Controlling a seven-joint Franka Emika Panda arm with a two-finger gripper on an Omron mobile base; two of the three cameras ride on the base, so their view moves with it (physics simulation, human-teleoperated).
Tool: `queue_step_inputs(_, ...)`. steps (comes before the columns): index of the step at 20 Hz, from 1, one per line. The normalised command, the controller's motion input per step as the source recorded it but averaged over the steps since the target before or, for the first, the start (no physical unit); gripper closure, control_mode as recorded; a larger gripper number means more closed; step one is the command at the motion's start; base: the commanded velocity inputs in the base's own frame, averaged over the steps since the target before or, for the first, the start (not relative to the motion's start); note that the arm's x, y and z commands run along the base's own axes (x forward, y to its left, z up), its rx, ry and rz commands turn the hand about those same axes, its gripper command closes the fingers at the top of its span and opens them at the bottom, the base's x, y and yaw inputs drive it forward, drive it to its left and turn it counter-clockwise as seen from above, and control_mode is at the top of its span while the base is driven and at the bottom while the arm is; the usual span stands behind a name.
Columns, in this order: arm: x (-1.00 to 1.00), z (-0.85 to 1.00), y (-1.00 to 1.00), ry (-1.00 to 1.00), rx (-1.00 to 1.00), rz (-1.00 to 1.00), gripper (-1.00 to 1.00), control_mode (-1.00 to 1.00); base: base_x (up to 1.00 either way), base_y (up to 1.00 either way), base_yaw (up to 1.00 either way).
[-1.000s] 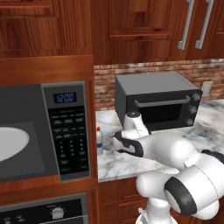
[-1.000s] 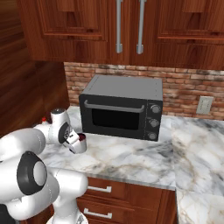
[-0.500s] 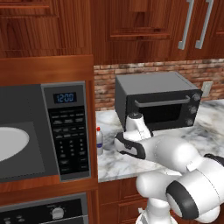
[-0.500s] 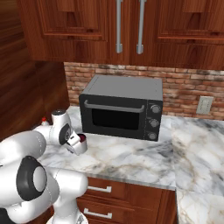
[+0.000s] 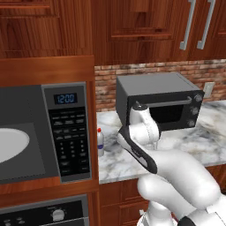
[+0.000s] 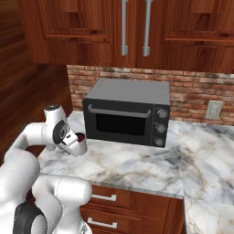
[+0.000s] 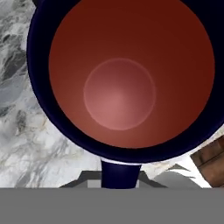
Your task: Place the microwavable item in the microwave. Then, close the microwave door and press the start button.
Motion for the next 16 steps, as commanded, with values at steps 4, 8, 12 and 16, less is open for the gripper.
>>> queue_step_inputs(4,-0.68,1.0,0.0,-0.01,0.0,0.01,1.0,-1.0,0.0,0.0,0.0)
queue_step_inputs(8,-0.87,0.73,-0.23,0.0,0.02,0.06,1.0,-1.0,0.0,0.0,0.0)
queue_step_inputs(12,-0.73,0.59,-0.22,0.02,0.07,0.04,1.0,-1.0,0.0,0.0,0.0)
queue_step_inputs(16,-0.2,0.07,0.0,0.08,0.01,0.0,1.0,-1.0,0.0,0.0,0.0)
